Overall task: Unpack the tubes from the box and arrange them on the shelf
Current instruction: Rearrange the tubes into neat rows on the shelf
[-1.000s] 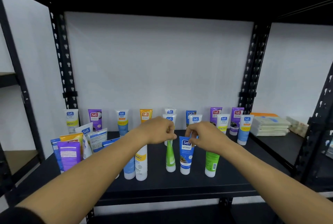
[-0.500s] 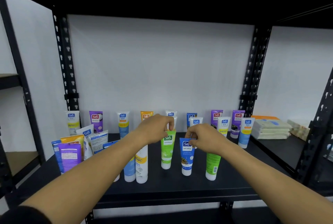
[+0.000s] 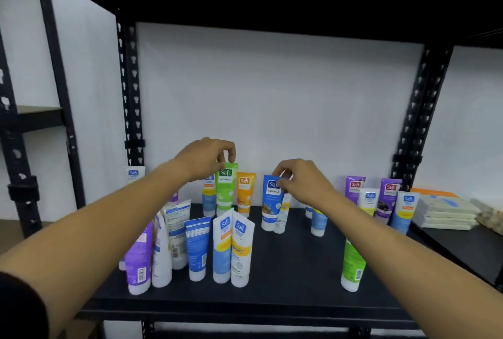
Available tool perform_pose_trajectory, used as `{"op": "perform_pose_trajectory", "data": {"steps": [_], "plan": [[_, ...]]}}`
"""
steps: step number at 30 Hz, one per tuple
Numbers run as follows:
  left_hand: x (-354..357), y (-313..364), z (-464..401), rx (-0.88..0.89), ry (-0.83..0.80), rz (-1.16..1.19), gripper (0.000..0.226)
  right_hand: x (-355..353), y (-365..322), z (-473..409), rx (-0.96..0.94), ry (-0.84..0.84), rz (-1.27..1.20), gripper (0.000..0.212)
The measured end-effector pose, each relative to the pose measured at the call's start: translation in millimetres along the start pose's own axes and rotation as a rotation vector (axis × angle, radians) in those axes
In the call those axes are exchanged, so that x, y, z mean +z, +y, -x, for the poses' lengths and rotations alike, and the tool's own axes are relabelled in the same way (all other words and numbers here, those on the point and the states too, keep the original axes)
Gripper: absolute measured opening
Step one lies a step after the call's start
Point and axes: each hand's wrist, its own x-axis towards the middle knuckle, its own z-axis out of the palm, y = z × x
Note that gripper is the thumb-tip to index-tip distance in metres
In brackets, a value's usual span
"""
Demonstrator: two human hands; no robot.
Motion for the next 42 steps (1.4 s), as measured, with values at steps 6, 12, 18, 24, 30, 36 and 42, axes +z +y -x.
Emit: {"op": "perform_pose_trajectory", "data": {"steps": [6,12,18,24,30,36,42], "plan": [[4.7,-49.0,9.4,-0.045,-0.08,-0.043,0.018,45.7,-14.9,-27.6,-0.003,-0.029,0.016,0.011],[21.9,-74.3,2.6,-0.057,-0.116,-0.03,0.019,78.3,-13.8,-48.4,0.031,-0.049,0.005,0.009],[40.0,-81.9,-6.2,-0.051,-0.142,-0.016,0.019,98.8,-6.1,-55.2,0.083,-0.067,-0.012,0.009],[56.8,-91.2,-9.0,-0.059,-0.162,-0.017,0.02,115.6,3.4,-53.5,0.129,-0.087,-0.006,0.015],[68.2,-99.2,-6.0,-0.069,-0.185,0.017,0.023,128.5,16.7,-42.8,0.155,-0.017,-0.136,0.02],[68.2,-103.4,-3.8,-0.064,-0.227,0.03,0.022,153.1,24.8,-15.0,0.116,0.086,-0.4,0.068],[65.9,-99.1,-1.7,-0.056,-0.248,-0.052,0.031,174.9,17.9,-1.7,0.169,0.104,-0.745,0.098]]}}
